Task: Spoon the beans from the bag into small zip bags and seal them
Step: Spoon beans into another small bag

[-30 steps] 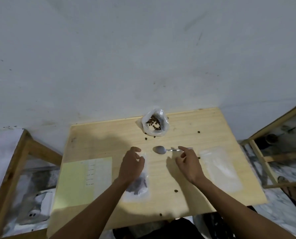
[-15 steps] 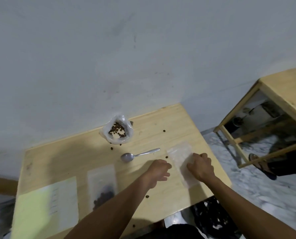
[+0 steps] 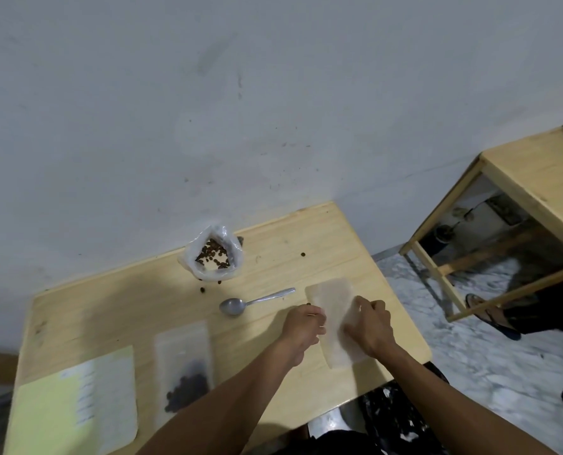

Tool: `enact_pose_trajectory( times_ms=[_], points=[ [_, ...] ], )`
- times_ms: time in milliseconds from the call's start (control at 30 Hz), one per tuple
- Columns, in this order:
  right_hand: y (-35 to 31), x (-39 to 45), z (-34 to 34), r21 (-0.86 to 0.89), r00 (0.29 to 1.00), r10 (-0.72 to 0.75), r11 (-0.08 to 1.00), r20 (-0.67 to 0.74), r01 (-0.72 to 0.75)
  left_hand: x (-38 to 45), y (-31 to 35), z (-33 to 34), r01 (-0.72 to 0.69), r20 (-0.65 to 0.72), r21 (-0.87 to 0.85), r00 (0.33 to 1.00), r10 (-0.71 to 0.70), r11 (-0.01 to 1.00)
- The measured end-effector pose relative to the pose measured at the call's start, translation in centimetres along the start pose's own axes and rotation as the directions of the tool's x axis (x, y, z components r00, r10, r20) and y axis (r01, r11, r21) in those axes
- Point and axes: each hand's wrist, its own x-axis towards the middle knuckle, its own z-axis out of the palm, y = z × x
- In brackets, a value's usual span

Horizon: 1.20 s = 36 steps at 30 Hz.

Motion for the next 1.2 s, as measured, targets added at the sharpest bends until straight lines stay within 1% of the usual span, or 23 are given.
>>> enact_pose_trajectory(
  times_ms=[100, 167, 233, 267, 300, 333, 400, 433, 500, 567, 600, 633, 667, 700, 733, 800, 833, 867, 900, 1000, 1100, 1200],
  points=[
    [0.0, 0.1, 0.1, -0.004, 1.000, -0.007, 1.000, 0.014, 0.007, 0.1, -0.1, 0.3, -0.076, -0.018, 0.030, 0.997, 0.077, 0.997],
    [-0.1, 0.3, 0.1, 0.025, 1.000, 0.004, 1.000, 0.004, -0.004, -0.1, 0.0, 0.2, -0.114, -0.049, 0.047, 0.992, 0.117, 0.992],
    [-0.3, 0.4, -0.3, 0.098, 0.999, 0.004, 0.995, -0.050, 0.000, -0.5, 0.3, -0.3, -0.153, -0.059, 0.060, 0.986, 0.157, 0.986],
    [-0.5, 0.3, -0.6, 0.168, 0.995, -0.008, 0.985, -0.095, 0.024, -0.7, 0.6, -0.7, -0.180, -0.058, 0.061, 0.981, 0.183, 0.982],
    [-0.8, 0.3, -1.0, 0.272, 0.991, -0.022, 0.960, -0.134, 0.058, -1.0, 1.1, -1.3, -0.208, -0.060, 0.066, 0.975, 0.212, 0.976],
    [-1.3, 0.1, -1.5, 0.405, 0.988, -0.045, 0.909, -0.149, 0.103, -1.3, 1.6, -2.0, -0.239, -0.067, 0.071, 0.968, 0.244, 0.968],
    [-2.8, -0.6, -2.7, 0.623, 0.986, -0.118, 0.765, -0.114, 0.164, -2.0, 3.0, -3.7, -0.306, -0.075, 0.071, 0.947, 0.311, 0.949],
    [-3.8, -0.9, -3.4, 0.680, 0.983, -0.157, 0.712, -0.091, 0.177, -2.2, 3.7, -4.7, -0.331, -0.074, 0.090, 0.938, 0.338, 0.939],
    [-6.0, -1.7, -4.5, 0.727, 0.967, -0.249, 0.655, -0.050, 0.207, -2.6, 4.7, -6.4, -0.374, -0.101, 0.150, 0.915, 0.391, 0.915],
    [-8.6, -2.3, -5.0, 0.735, 0.941, -0.333, 0.622, -0.065, 0.271, -2.9, 5.6, -8.0, -0.382, -0.217, 0.199, 0.881, 0.421, 0.902],
    [-9.8, -2.6, -5.0, 0.720, 0.925, -0.366, 0.616, -0.098, 0.320, -3.1, 6.1, -8.8, -0.375, -0.276, 0.165, 0.870, 0.408, 0.912],
    [-11.0, -2.8, -4.9, 0.687, 0.903, -0.407, 0.617, -0.139, 0.384, -3.5, 6.8, -9.4, -0.366, -0.307, 0.073, 0.877, 0.370, 0.928],
    [-12.1, -3.1, -4.6, 0.639, 0.871, -0.461, 0.620, -0.173, 0.455, -3.9, 7.6, -10.0, -0.357, -0.305, -0.080, 0.897, 0.318, 0.931],
    [-13.1, -3.3, -4.3, 0.587, 0.832, -0.522, 0.620, -0.187, 0.521, -4.6, 8.3, -10.6, -0.328, -0.258, -0.244, 0.929, 0.265, 0.913],
    [-14.0, -3.5, -4.0, 0.543, 0.793, -0.584, 0.616, -0.172, 0.571, -5.3, 8.9, -11.2, -0.293, -0.205, -0.366, 0.951, 0.231, 0.883],
    [-15.5, -4.2, -3.5, 0.491, 0.717, -0.693, 0.599, -0.077, 0.632, -6.7, 9.7, -12.5, -0.278, -0.158, -0.439, 0.960, 0.231, 0.854],
    [-16.2, -4.7, -3.4, 0.486, 0.689, -0.725, 0.595, -0.021, 0.640, -7.3, 9.8, -13.1, -0.298, -0.163, -0.439, 0.954, 0.251, 0.848],
    [-16.8, -5.0, -3.3, 0.499, 0.678, -0.734, 0.595, 0.019, 0.630, -7.9, 9.9, -13.6, -0.321, -0.174, -0.436, 0.947, 0.271, 0.841],
    [-17.4, -5.3, -3.2, 0.536, 0.683, -0.730, 0.590, 0.035, 0.603, -8.5, 9.8, -14.0, -0.342, -0.186, -0.426, 0.939, 0.289, 0.838],
    [-19.1, -5.7, -2.8, 0.661, 0.743, -0.669, 0.564, 0.015, 0.495, -9.4, 9.4, -14.8, -0.376, -0.193, -0.433, 0.926, 0.324, 0.819],
    [-20.0, -5.7, -2.1, 0.684, 0.763, -0.644, 0.582, 0.057, 0.440, -9.9, 8.9, -15.1, -0.411, -0.188, -0.445, 0.911, 0.366, 0.796],
    [-20.3, -5.1, -1.5, 0.707, 0.769, -0.630, 0.593, 0.110, 0.385, -9.9, 8.5, -15.3, -0.435, -0.274, -0.415, 0.897, 0.346, 0.799]
  ],
)
